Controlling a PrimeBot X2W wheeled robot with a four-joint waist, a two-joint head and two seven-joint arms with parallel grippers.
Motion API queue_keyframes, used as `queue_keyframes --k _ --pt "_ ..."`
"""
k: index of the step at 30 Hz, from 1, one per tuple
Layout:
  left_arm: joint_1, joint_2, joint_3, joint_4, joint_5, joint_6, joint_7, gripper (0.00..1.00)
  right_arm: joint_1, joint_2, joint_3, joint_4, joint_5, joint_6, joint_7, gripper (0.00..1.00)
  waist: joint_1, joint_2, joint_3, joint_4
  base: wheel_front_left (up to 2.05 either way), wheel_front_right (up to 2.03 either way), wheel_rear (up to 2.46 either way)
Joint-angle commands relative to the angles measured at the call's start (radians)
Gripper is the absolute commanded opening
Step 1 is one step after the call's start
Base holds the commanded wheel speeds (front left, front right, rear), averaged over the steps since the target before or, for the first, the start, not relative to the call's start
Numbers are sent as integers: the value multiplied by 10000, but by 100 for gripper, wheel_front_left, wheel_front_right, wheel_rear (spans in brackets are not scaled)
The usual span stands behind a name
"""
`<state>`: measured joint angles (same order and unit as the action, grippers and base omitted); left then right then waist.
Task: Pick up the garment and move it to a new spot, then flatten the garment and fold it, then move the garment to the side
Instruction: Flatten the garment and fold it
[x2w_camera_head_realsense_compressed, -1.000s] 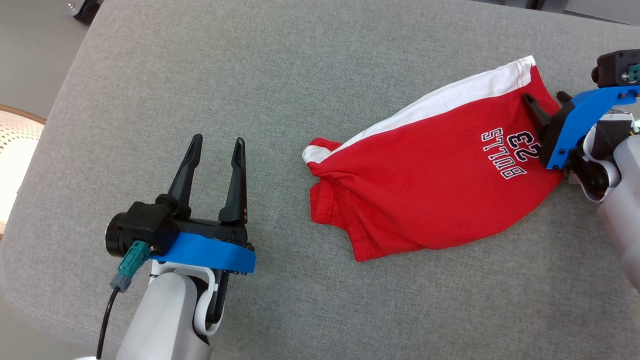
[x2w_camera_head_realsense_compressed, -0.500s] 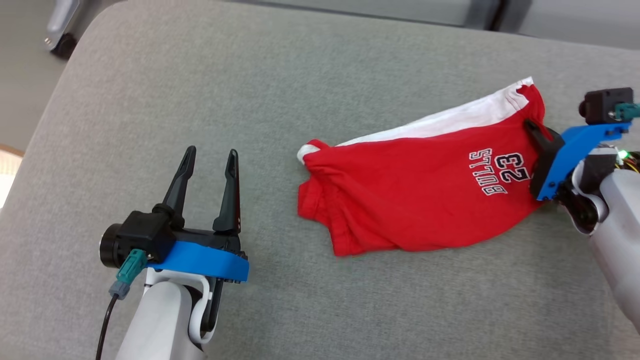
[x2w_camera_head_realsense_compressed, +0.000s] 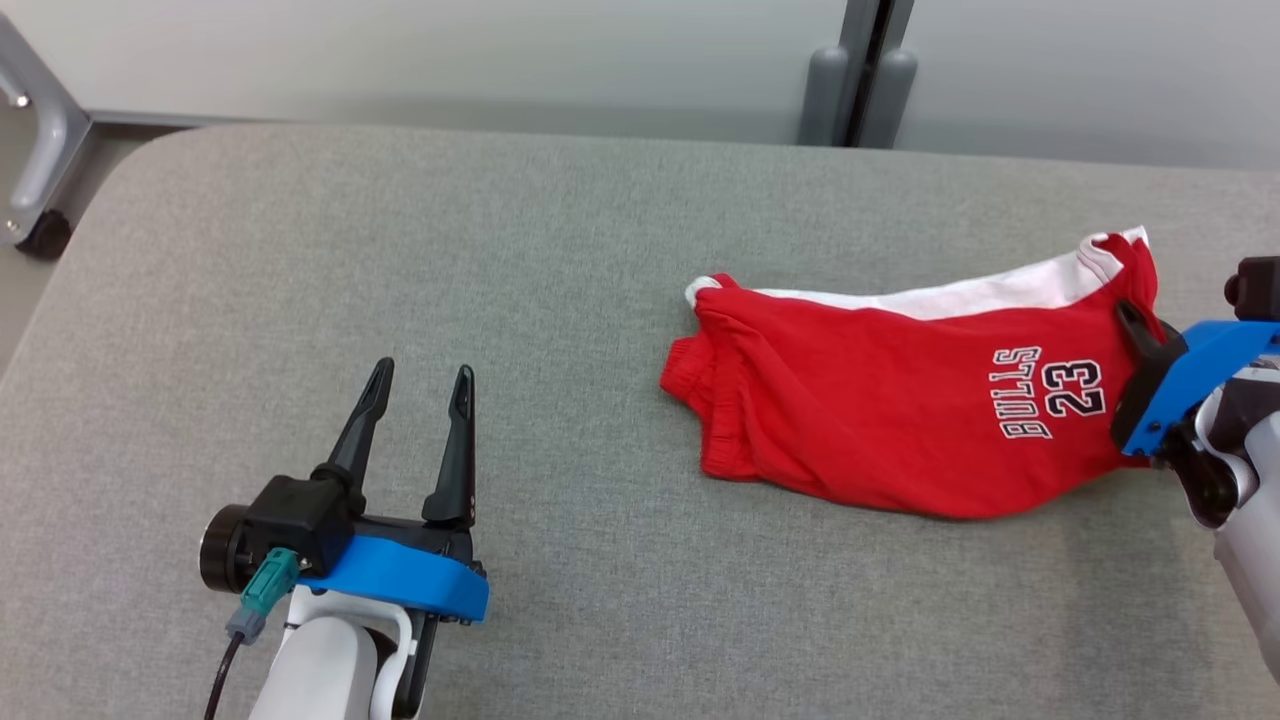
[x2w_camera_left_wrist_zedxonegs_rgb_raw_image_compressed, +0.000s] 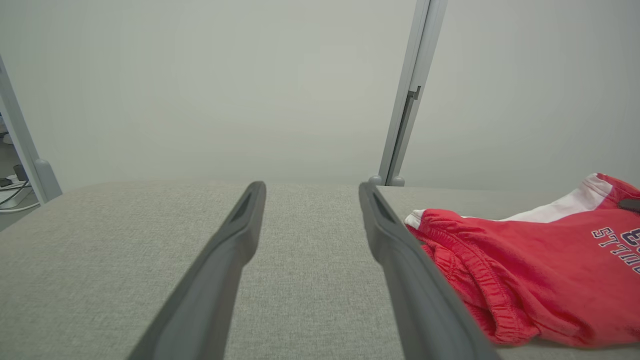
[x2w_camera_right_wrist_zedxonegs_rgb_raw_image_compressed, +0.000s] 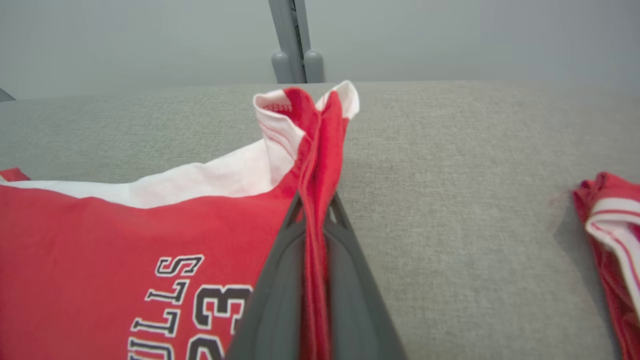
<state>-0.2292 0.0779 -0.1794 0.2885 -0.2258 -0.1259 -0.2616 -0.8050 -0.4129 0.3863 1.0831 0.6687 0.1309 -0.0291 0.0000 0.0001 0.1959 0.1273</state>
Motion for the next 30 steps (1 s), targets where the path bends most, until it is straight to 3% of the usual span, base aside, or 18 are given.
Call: queue_keyframes --k 1,6,12,16,23,30 --pt "90 63 -24 17 45 -73 -44 100 175 0 -39 65 -70 -3 -76 0 0 -1 -174 -133 0 0 0" --pt "227 62 -141 134 12 -73 -44 100 142 -81 -319 711 -426 -1 -222 0 0 -1 -535 -94 0 0 0" --pt "389 191 -198 74 57 -74 -44 100 -199 499 -538 1151 -700 -1 -249 0 0 -1 -751 -11 0 0 0" --pt "384 232 -227 12 53 -74 -44 100 -324 1287 -649 727 -299 -1 36 0 0 -1 -743 84 0 0 0" --pt "361 194 -177 -59 8 -74 -44 100 -421 2098 -248 -319 -57 1 744 0 0 -1 -571 414 0 0 0" --pt "116 147 -387 -71 -62 -75 -44 100 -592 2814 -233 -335 -59 -1 1002 0 0 -1 -281 1072 0 0 0"
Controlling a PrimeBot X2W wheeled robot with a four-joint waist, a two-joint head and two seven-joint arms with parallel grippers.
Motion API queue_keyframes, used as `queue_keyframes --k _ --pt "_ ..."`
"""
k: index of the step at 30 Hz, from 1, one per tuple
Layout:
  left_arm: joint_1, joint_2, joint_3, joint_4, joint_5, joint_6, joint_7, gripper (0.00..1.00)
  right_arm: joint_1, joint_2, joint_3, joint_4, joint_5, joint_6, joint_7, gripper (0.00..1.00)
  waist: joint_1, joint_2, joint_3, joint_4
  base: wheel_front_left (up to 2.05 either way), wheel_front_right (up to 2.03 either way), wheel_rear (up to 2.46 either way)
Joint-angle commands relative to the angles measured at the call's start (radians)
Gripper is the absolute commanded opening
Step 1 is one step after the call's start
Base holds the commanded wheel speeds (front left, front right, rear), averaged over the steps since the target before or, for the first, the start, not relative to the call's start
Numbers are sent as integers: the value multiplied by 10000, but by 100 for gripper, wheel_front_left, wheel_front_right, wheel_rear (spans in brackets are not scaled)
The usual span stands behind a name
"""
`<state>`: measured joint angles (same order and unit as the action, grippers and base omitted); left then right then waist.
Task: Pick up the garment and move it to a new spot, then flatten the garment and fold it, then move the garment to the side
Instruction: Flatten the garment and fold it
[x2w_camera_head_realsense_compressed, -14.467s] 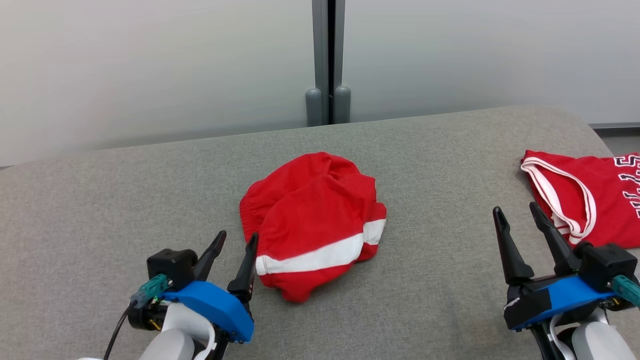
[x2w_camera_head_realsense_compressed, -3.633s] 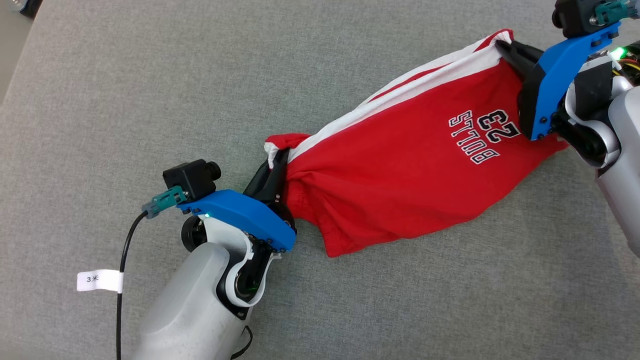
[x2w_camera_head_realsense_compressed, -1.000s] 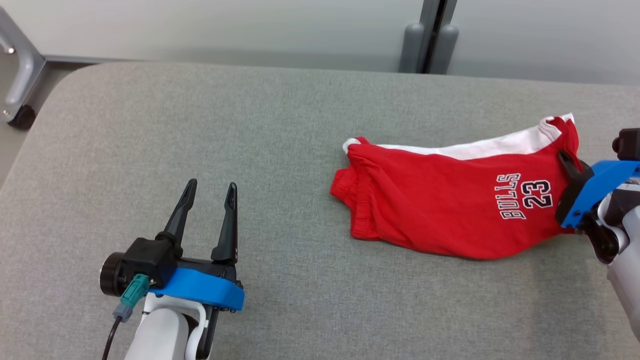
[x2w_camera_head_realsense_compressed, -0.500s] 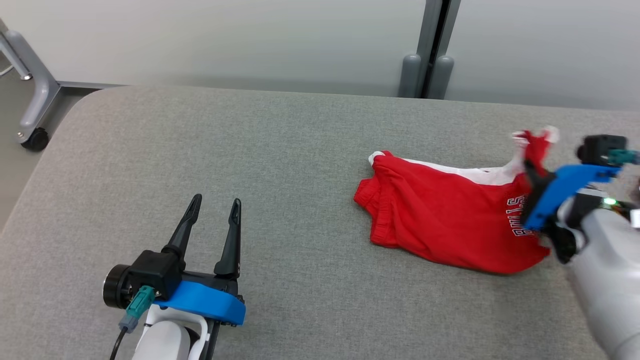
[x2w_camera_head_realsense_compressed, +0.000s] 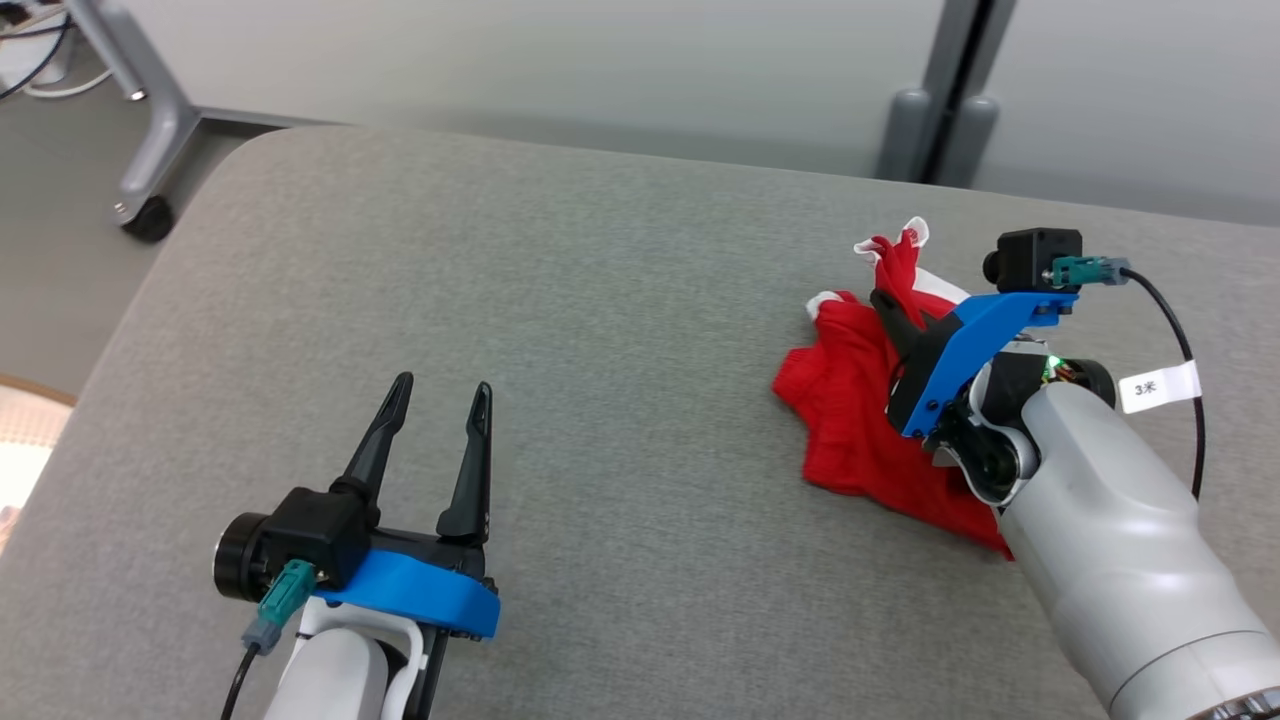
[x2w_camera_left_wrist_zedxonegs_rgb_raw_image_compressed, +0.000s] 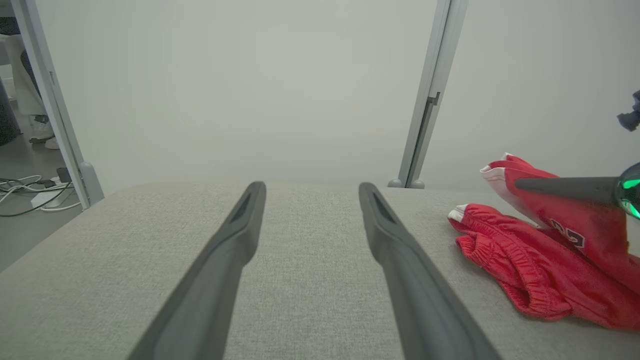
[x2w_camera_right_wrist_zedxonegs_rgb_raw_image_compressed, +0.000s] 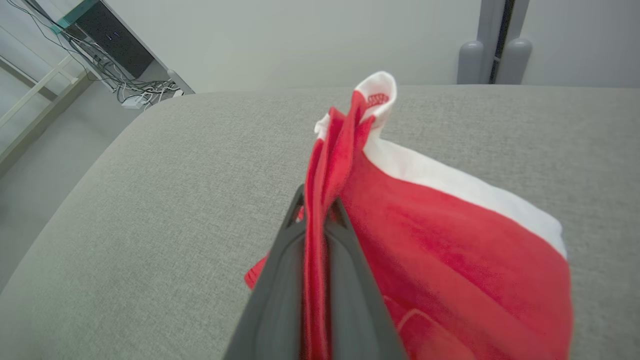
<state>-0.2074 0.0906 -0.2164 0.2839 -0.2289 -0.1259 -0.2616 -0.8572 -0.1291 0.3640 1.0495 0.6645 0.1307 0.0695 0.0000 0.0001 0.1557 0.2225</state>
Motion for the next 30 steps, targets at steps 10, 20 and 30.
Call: queue_keyframes --k 10,20,30 --pt "-245 -40 -336 65 -118 -75 -44 100 -204 496 -95 933 -85 1 88 100 0 -1 241 869 0 0 0" --pt "32 112 -7 55 -30 -75 -44 100 116 125 -70 -897 981 1 -5 100 0 -1 -63 427 0 0 0" --pt "149 137 46 -44 65 -75 -44 100 1464 -1922 -663 -2018 234 1 -509 100 0 -1 -336 -207 0 0 0"
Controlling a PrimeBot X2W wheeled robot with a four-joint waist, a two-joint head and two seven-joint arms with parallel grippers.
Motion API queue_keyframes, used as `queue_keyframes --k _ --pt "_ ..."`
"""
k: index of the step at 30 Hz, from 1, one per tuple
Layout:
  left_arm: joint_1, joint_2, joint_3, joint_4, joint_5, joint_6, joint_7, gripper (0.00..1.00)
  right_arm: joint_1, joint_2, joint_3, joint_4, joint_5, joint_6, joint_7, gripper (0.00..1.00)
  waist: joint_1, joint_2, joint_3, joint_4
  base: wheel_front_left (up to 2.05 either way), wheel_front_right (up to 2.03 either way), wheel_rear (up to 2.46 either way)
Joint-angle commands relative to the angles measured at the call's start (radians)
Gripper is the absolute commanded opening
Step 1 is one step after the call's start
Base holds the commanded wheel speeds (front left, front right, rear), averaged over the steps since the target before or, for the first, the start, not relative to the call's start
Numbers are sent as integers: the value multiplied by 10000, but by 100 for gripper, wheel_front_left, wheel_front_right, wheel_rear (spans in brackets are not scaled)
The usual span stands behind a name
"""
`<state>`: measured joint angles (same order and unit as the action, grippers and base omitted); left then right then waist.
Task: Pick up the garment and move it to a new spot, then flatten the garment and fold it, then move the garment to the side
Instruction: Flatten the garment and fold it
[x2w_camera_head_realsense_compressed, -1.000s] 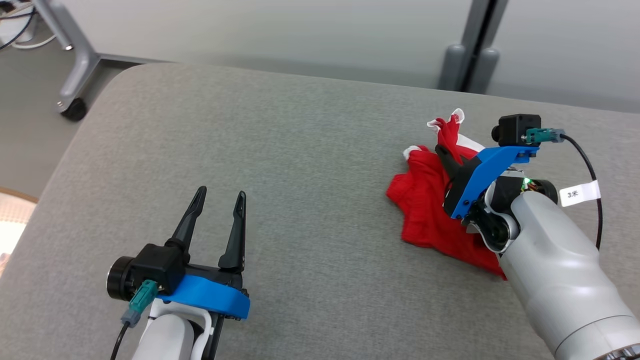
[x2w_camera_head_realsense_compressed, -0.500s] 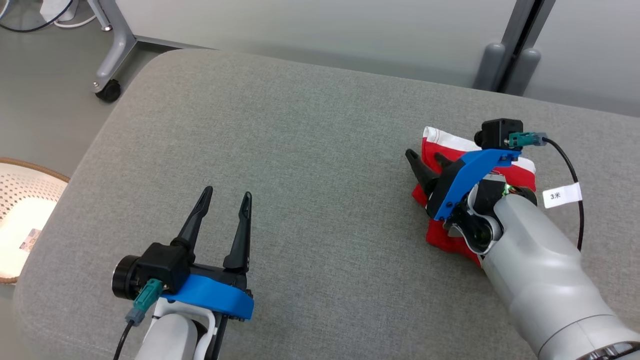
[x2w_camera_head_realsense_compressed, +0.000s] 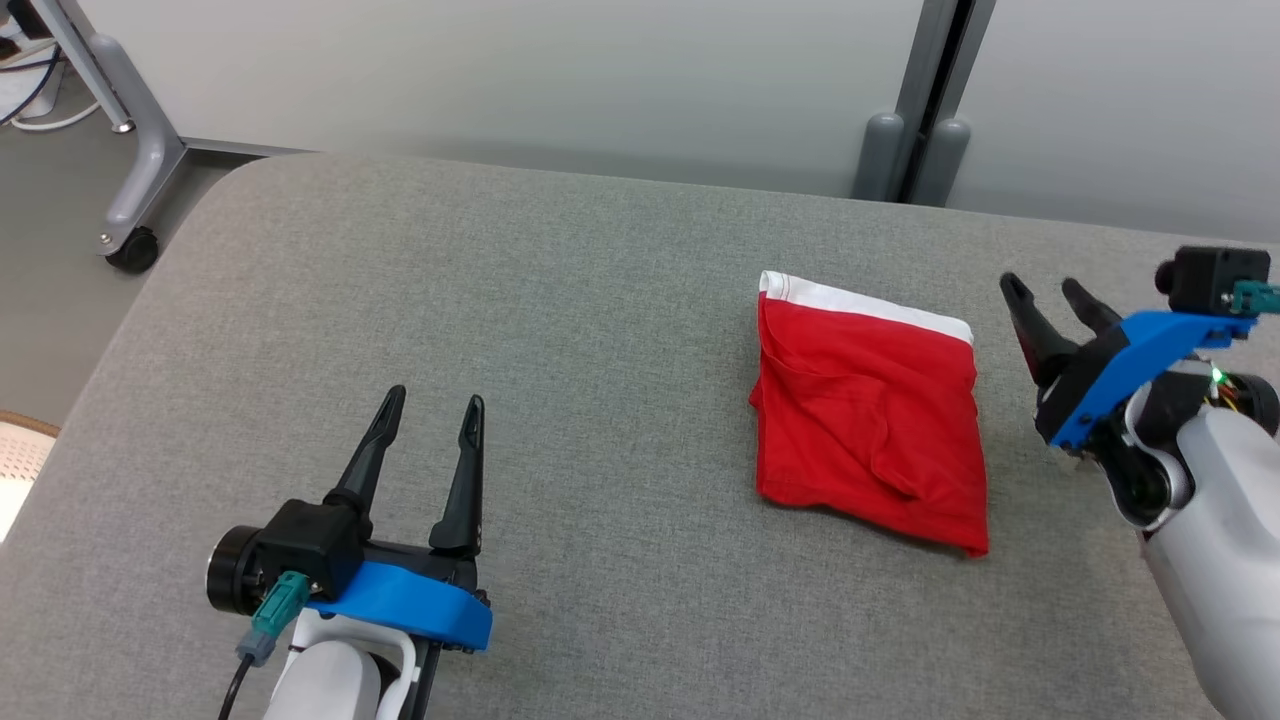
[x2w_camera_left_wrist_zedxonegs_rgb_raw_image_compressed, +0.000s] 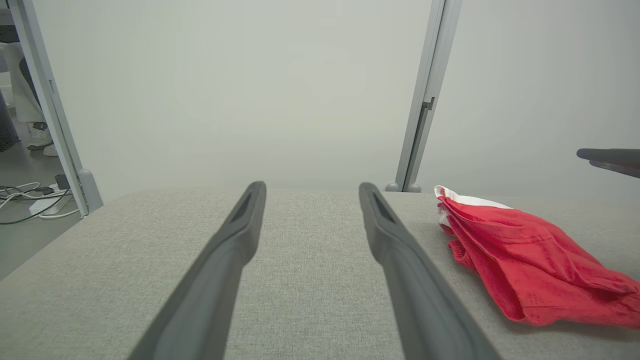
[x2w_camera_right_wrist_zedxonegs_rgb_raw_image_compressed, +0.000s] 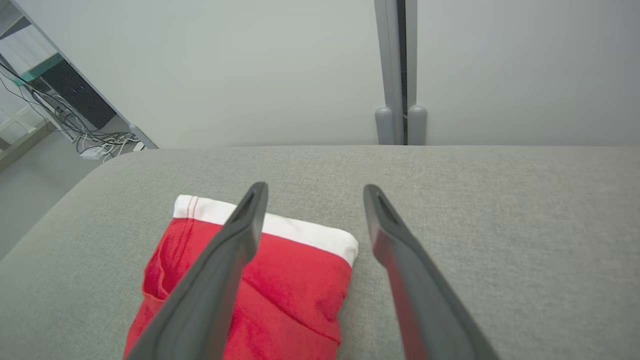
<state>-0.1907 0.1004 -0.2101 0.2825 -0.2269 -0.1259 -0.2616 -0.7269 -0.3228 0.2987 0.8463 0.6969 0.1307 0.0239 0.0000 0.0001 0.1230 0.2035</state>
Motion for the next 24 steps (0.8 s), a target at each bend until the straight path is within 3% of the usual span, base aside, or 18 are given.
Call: queue_keyframes --k 1,5,11,12,13,14,15,16,24 --pt "-39 34 -57 -24 42 -75 -44 100 307 -48 -88 104 -245 1 -106 100 0 -1 8 -32 0 0 0" --pt "-204 83 -117 18 16 -75 -44 100 691 -39 -410 571 -1076 1 -559 100 0 -1 115 -83 0 0 0" --pt "-321 135 -92 51 -3 -76 -44 100 976 757 -35 975 -2317 1 -972 100 0 -1 175 -141 0 0 0" --pt "-334 137 -86 51 -5 -76 -44 100 952 883 51 1021 -2507 1 -984 91 0 -1 185 -149 0 0 0" --pt "-347 142 -94 61 -10 -76 -44 100 919 1036 157 1072 -2700 1 -986 50 0 -1 188 -151 0 0 0" --pt "-353 145 -106 73 -13 -76 -44 100 875 1161 260 1122 -2860 1 -981 44 0 -1 187 -149 0 0 0" --pt "-367 140 -127 85 -13 -76 -44 100 831 1280 384 1179 -3070 1 -948 16 0 -1 184 -137 0 0 0" --pt "-386 132 -143 95 -18 -76 -44 100 811 1401 515 1237 -3268 1 -890 0 0 -1 176 -120 0 0 0" --pt "-349 141 -168 152 -76 -76 -44 100 861 2065 1377 1282 -4062 1 -618 0 0 -1 61 -41 0 0 0"
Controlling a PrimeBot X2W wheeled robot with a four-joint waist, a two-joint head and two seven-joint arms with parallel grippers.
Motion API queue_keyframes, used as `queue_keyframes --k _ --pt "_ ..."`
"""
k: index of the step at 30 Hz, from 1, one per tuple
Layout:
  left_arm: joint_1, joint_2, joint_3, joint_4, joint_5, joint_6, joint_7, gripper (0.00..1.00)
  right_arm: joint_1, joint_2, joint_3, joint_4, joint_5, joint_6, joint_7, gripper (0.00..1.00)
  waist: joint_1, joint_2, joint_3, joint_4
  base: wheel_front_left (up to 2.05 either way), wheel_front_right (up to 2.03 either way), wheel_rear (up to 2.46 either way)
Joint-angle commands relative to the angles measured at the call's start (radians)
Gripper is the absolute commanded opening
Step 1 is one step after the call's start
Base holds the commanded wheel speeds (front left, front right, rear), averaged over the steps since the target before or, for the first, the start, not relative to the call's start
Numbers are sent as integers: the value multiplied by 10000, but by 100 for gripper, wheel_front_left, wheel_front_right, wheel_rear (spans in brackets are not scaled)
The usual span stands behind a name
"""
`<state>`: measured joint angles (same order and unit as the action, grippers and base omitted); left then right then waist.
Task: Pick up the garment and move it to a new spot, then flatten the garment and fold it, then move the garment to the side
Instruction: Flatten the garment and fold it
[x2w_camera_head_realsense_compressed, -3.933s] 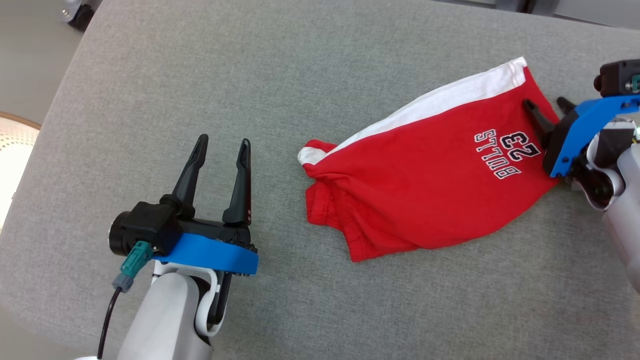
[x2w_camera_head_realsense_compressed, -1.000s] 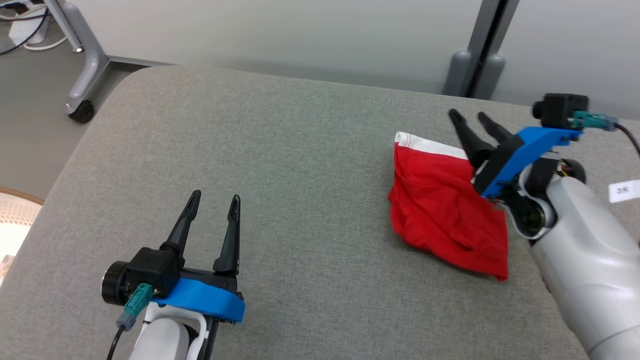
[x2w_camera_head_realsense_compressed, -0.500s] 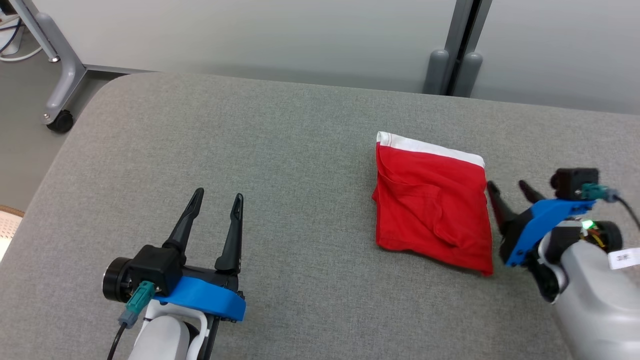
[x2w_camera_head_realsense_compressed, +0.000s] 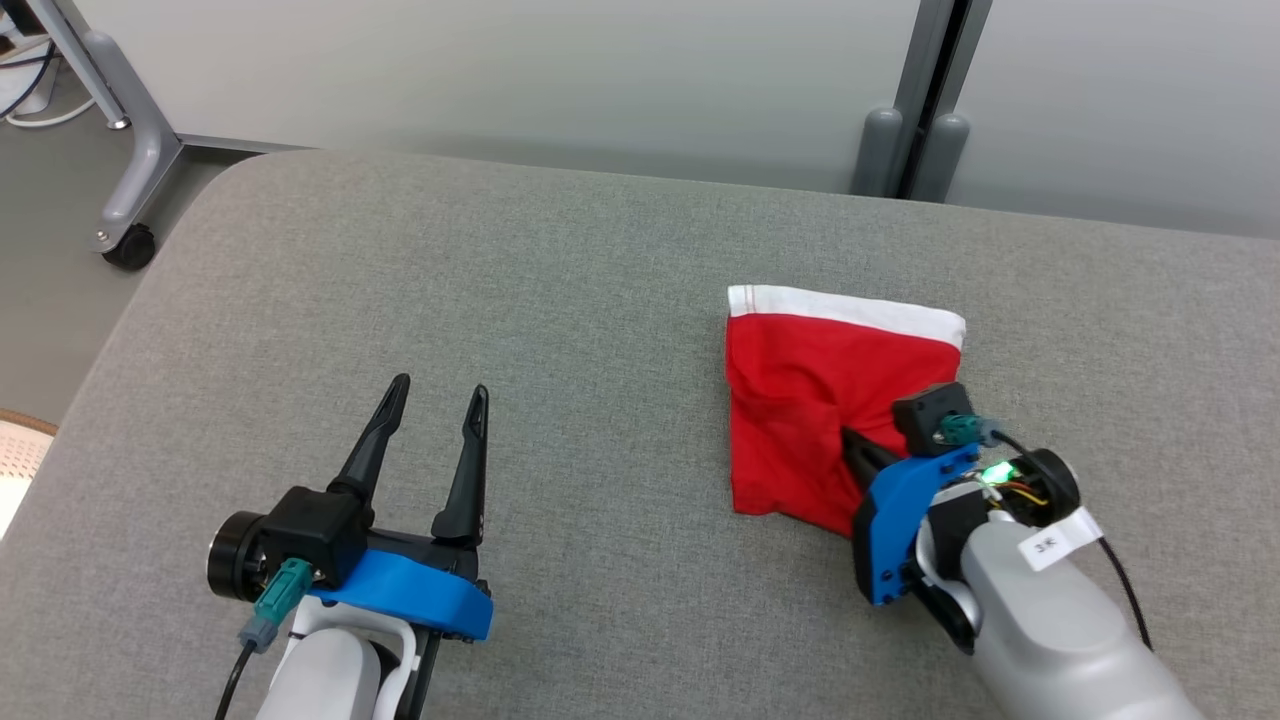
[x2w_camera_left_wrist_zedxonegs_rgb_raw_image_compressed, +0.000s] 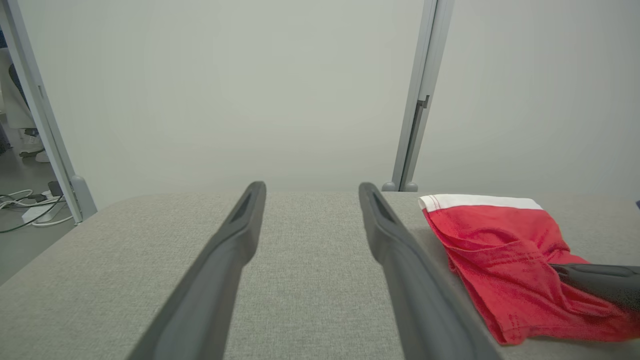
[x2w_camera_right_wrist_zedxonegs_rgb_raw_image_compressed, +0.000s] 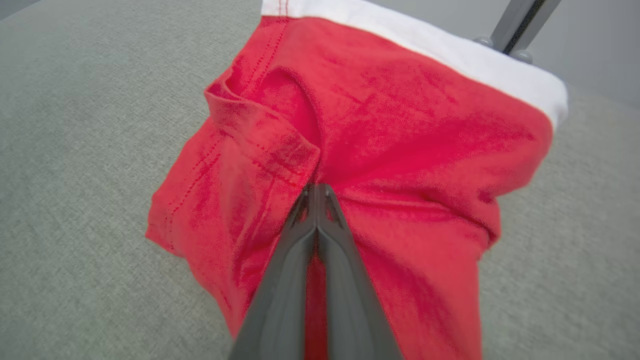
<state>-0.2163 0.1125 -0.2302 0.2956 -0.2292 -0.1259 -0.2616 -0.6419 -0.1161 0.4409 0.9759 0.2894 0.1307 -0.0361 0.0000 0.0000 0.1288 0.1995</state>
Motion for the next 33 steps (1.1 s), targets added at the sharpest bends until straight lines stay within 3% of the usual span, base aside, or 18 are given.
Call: queue_keyframes --k 1,6,12,13,14,25,33 --pt "-69 24 51 29 -56 -76 -44 100 48 75 83 -68 -50 1 -7 0 0 0 -12 -6 0 0 0" --pt "51 39 139 -1 -35 -76 -44 100 187 321 527 -375 -74 1 180 0 0 0 -72 -111 0 0 0" --pt "90 16 147 -30 -4 -76 -44 100 284 338 347 -579 -186 1 342 1 0 0 -138 -276 0 0 0" --pt "102 9 139 -27 1 -76 -44 100 304 292 237 -616 -206 1 292 62 0 0 -151 -299 0 0 0" --pt "115 6 131 -24 4 -74 -44 100 331 239 76 -652 -217 1 225 100 0 0 -165 -318 0 0 0" --pt "345 59 387 -16 -9 -75 -44 100 892 -270 -2264 -948 -388 1 -381 100 0 0 -540 -656 0 0 0" --pt "808 20 966 -249 105 -53 -44 100 2096 -208 -4105 -2513 -318 1 -1333 100 0 0 -918 -1284 0 0 0"
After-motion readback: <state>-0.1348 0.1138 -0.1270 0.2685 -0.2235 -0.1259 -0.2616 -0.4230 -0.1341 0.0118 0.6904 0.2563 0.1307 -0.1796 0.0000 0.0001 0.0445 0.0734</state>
